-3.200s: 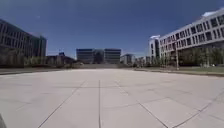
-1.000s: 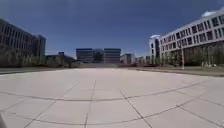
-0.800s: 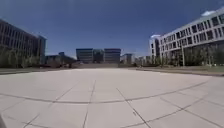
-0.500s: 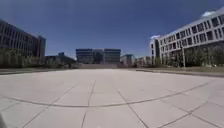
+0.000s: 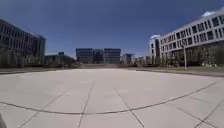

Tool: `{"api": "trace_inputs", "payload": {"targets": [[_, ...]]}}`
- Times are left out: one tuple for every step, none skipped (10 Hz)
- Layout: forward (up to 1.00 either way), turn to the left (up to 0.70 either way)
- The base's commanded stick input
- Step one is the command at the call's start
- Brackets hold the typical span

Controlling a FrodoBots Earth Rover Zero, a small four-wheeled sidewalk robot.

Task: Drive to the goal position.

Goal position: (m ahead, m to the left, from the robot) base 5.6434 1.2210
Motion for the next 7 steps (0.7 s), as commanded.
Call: {"api": "trace_inputs", "payload": {"targets": [[0.50, 0.00], [0.51, 0.03], [0.51, 0.00], [0.51, 0.01], [0.51, 0.03], [0.50, 0.01], [0.50, 0.03]]}}
